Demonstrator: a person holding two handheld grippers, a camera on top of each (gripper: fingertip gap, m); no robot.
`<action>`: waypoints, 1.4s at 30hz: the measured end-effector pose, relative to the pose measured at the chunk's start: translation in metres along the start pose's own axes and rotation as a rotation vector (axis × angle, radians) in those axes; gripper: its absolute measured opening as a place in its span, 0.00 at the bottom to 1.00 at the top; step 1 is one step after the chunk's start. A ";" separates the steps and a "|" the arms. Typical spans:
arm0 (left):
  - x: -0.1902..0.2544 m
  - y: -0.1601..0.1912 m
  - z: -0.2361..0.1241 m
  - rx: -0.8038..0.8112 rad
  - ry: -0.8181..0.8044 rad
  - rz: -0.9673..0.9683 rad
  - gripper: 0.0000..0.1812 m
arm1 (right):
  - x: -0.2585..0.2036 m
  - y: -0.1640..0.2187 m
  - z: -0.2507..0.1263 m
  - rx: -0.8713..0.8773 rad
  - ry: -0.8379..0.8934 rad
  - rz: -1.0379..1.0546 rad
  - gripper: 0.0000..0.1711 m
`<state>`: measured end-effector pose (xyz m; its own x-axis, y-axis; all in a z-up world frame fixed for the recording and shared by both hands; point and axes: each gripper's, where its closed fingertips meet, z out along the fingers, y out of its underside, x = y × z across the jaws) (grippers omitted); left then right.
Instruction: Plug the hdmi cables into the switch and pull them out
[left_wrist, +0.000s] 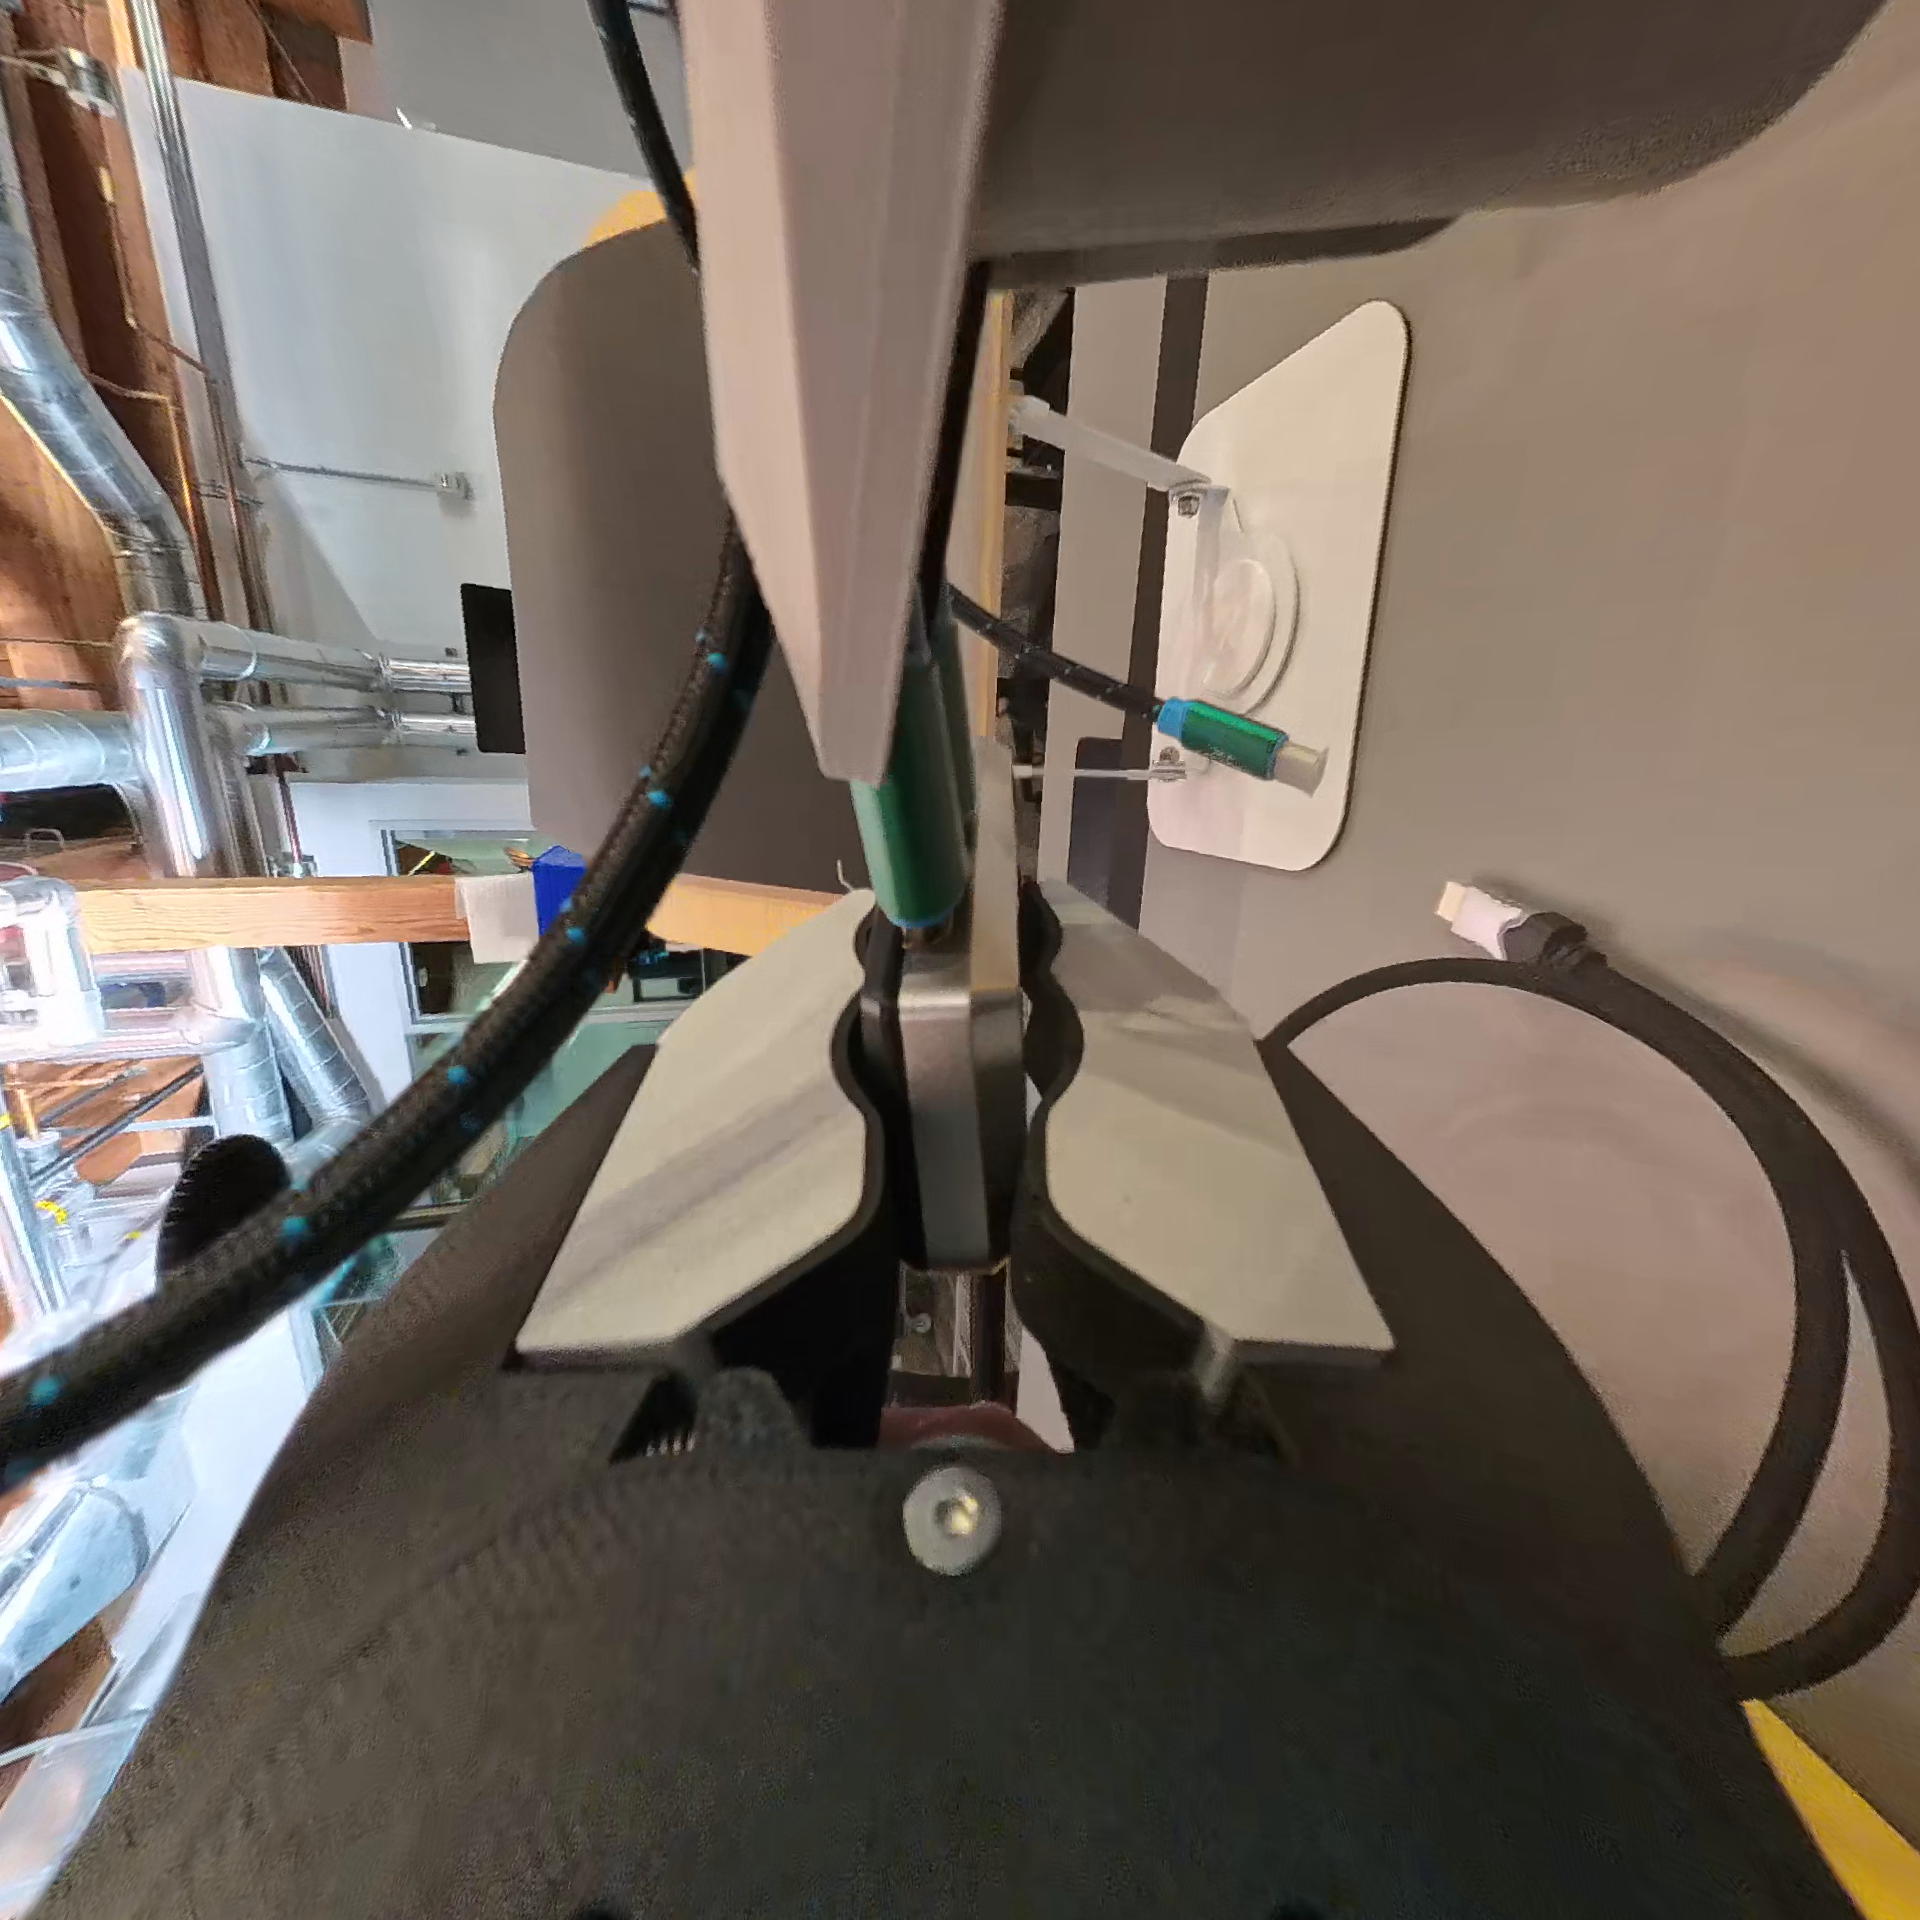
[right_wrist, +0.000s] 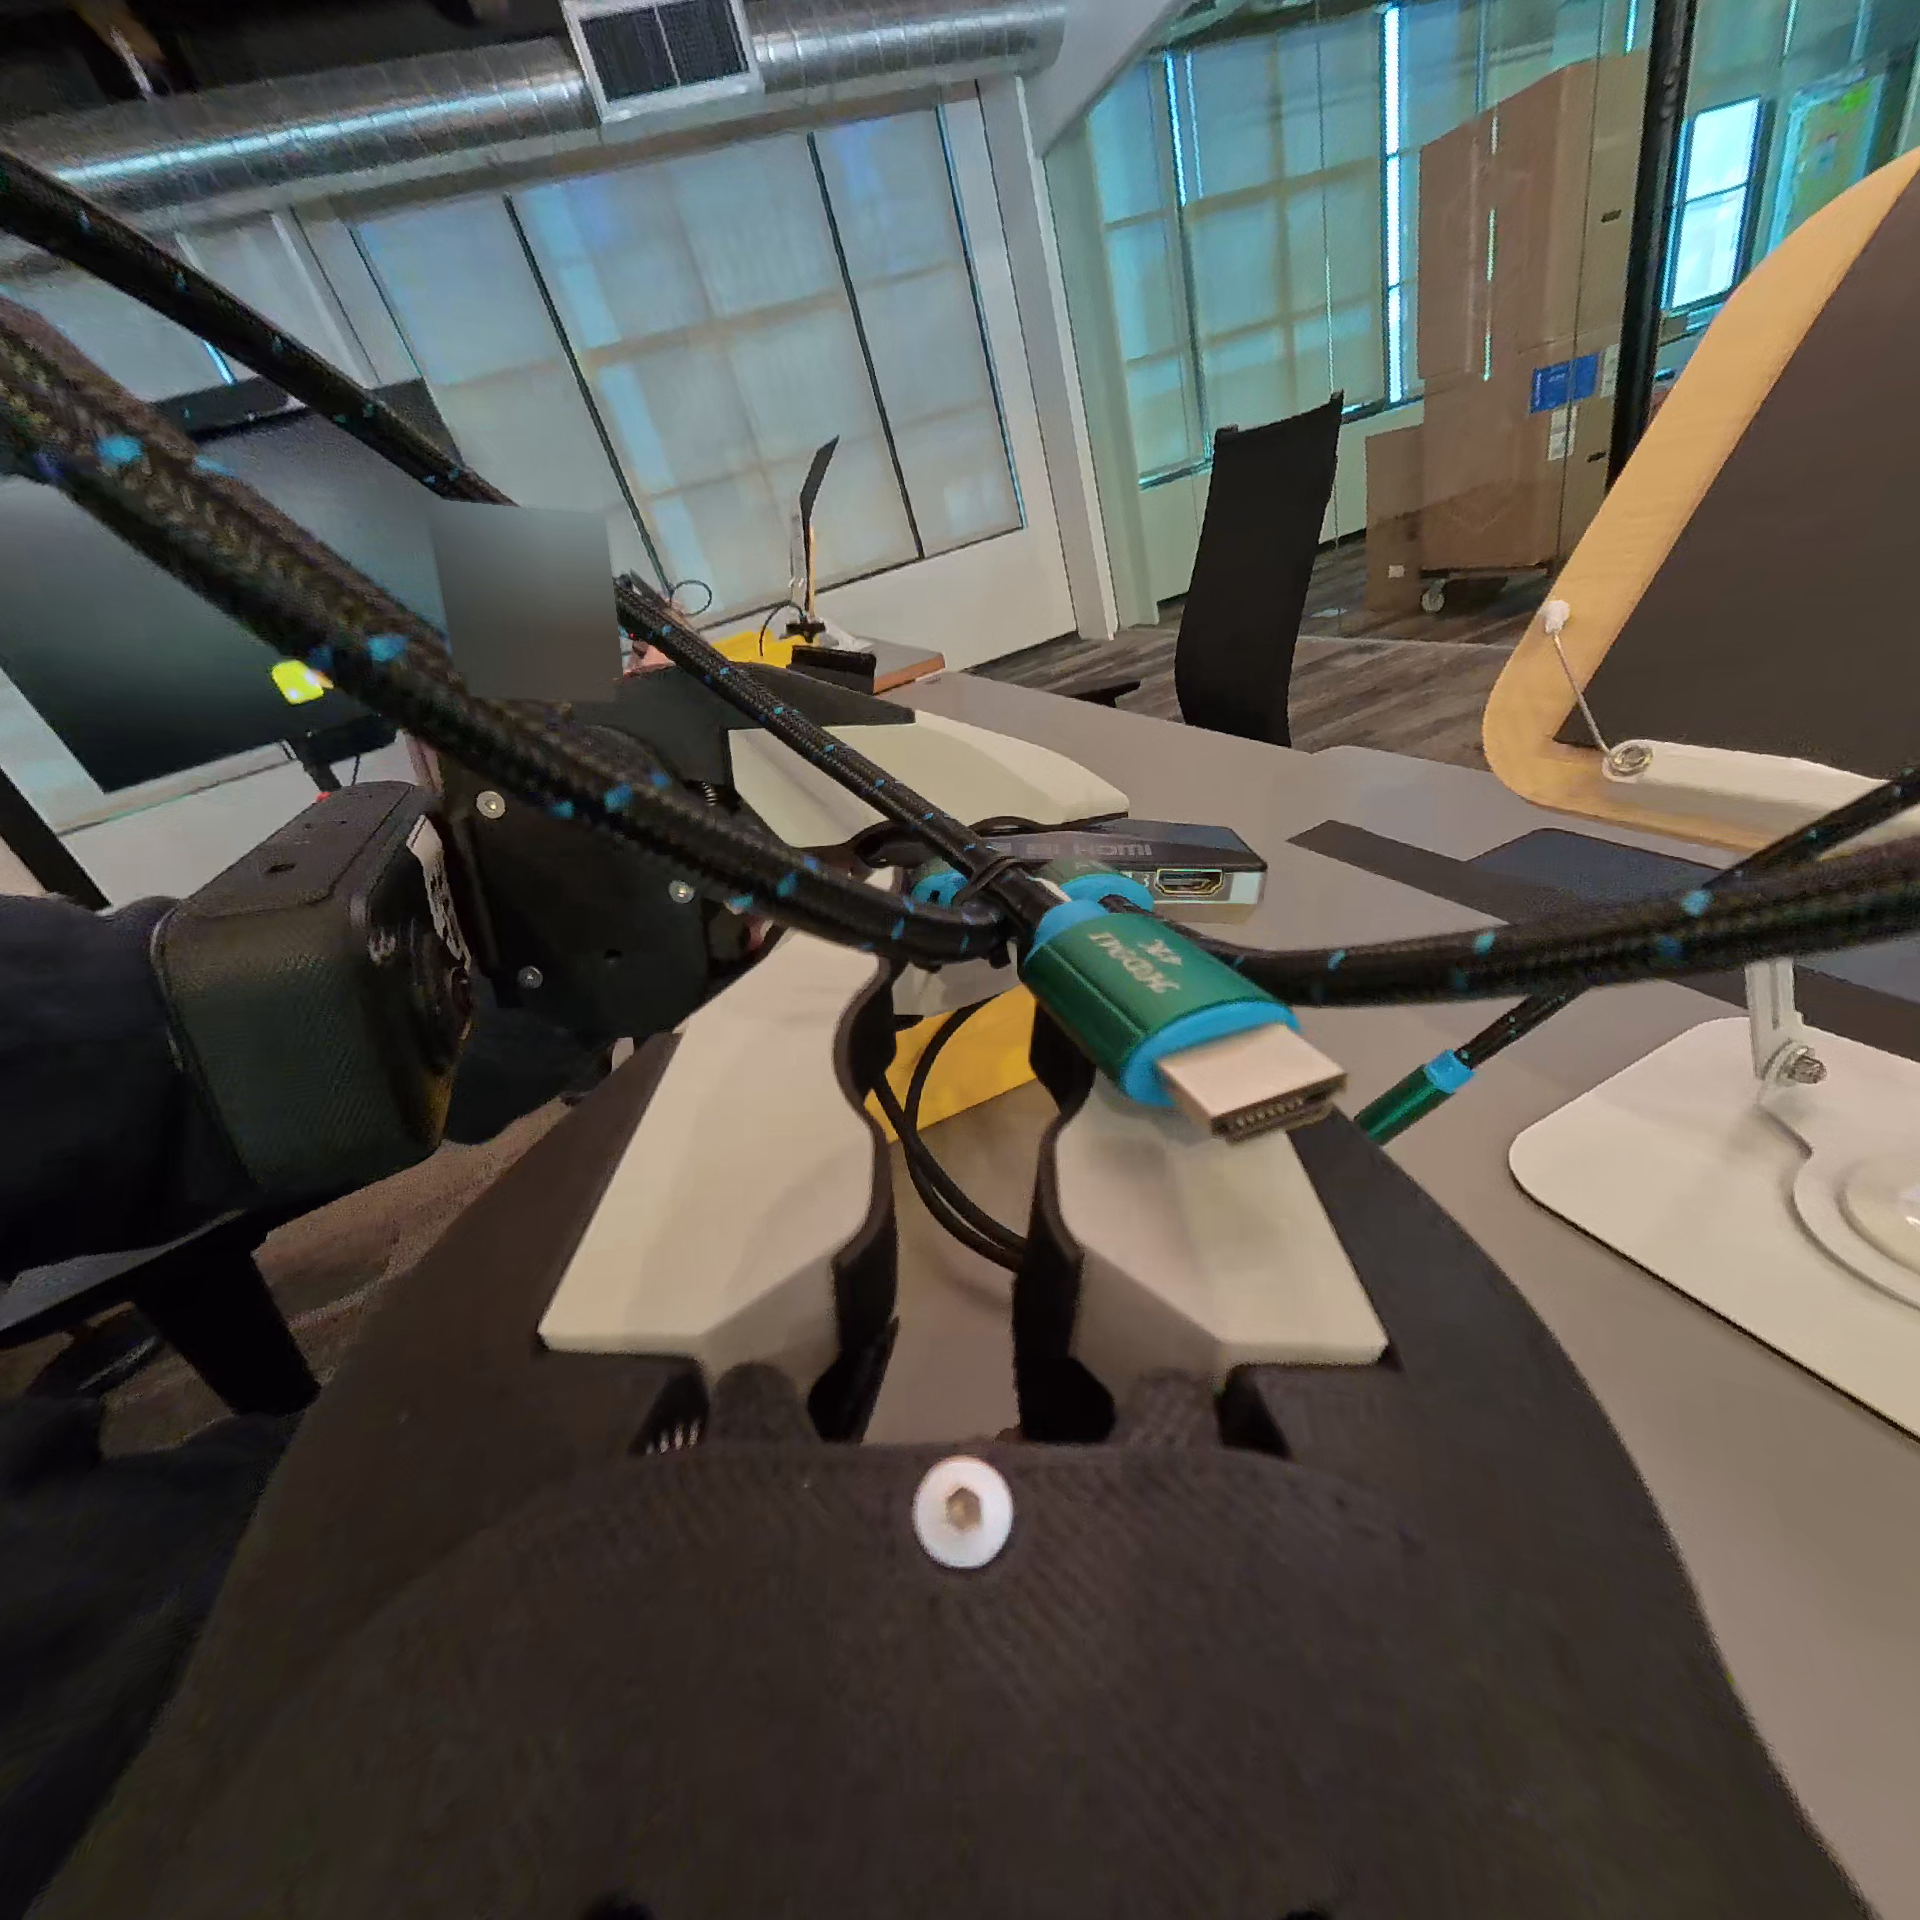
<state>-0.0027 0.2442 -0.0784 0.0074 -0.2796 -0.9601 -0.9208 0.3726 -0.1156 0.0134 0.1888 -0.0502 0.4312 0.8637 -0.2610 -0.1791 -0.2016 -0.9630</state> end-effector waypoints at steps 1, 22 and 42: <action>0.000 0.001 0.001 0.003 0.000 -0.004 0.12 | 0.000 0.000 0.001 -0.009 -0.004 -0.004 0.11; 0.002 0.004 0.001 0.055 0.037 -0.220 0.12 | 0.000 0.000 0.003 0.007 -0.027 -0.005 0.09; 0.009 0.006 -0.001 0.082 0.015 -0.355 0.13 | -0.006 0.005 0.003 -0.055 0.089 -0.083 0.09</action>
<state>-0.0084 0.2433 -0.0874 0.3150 -0.4167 -0.8527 -0.8277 0.3191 -0.4616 0.0075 0.1838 -0.0534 0.5194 0.8346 -0.1834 -0.0923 -0.1585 -0.9830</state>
